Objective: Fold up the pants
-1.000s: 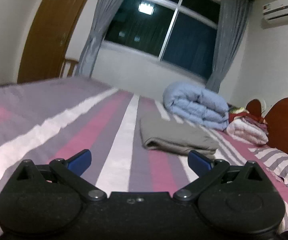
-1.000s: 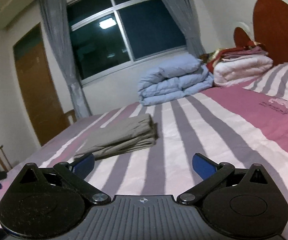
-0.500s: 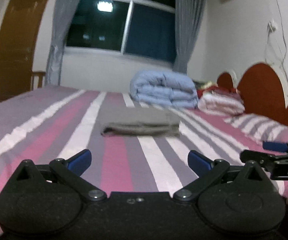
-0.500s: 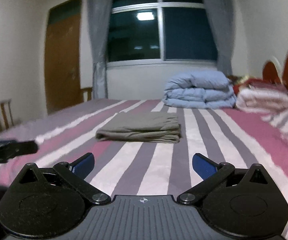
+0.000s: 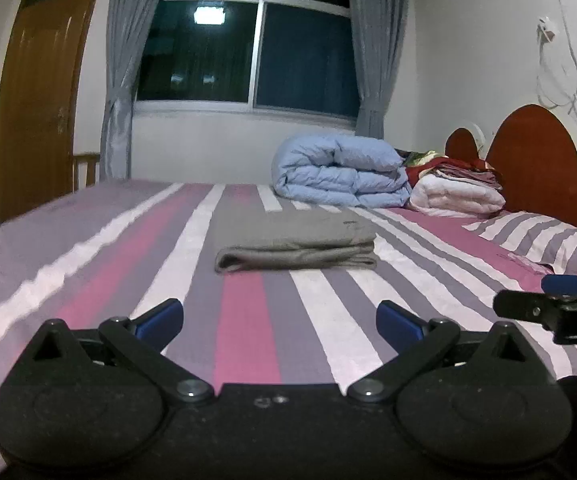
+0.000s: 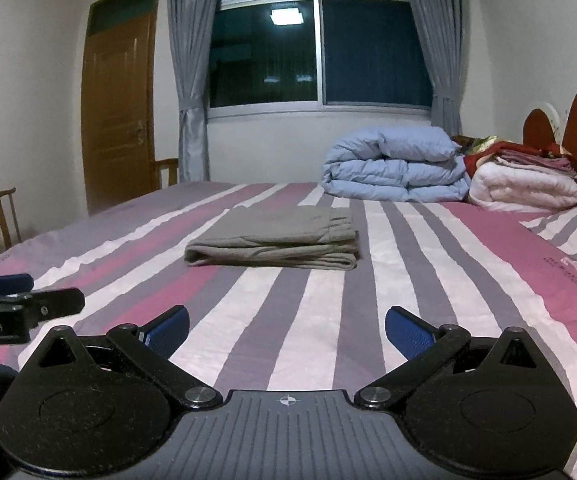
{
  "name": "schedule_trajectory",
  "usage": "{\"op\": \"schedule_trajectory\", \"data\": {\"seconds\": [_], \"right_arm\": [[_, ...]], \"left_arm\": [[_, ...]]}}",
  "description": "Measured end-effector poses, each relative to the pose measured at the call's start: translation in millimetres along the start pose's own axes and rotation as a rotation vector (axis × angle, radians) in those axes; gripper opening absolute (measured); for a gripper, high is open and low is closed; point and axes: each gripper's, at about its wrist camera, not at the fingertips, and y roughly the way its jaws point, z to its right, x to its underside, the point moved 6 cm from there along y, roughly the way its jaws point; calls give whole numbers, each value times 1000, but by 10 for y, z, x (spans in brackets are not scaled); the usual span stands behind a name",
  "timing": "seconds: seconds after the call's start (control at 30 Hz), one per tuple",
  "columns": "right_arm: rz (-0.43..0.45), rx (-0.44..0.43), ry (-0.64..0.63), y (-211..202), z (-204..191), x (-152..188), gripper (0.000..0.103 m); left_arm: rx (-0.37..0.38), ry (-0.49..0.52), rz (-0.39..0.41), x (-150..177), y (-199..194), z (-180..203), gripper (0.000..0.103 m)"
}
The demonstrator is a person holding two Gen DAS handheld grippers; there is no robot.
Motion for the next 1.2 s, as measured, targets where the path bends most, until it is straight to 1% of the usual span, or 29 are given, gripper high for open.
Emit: {"op": "schedule_trajectory", "data": {"seconds": [0.07, 0.23, 0.37, 1.2], "right_arm": [[2, 0, 12, 1, 19, -2, 103], [-5, 2, 36, 22, 72, -9, 103], [-4, 0, 31, 23, 60, -11, 103], [-11, -2, 51, 44, 63, 4, 103]], "left_arm": [[11, 10, 23, -47, -7, -2, 97], [6, 32, -20, 64, 55, 48, 97], [10, 60, -19, 79, 48, 95, 97], [14, 70, -21, 87, 53, 105, 97]]}}
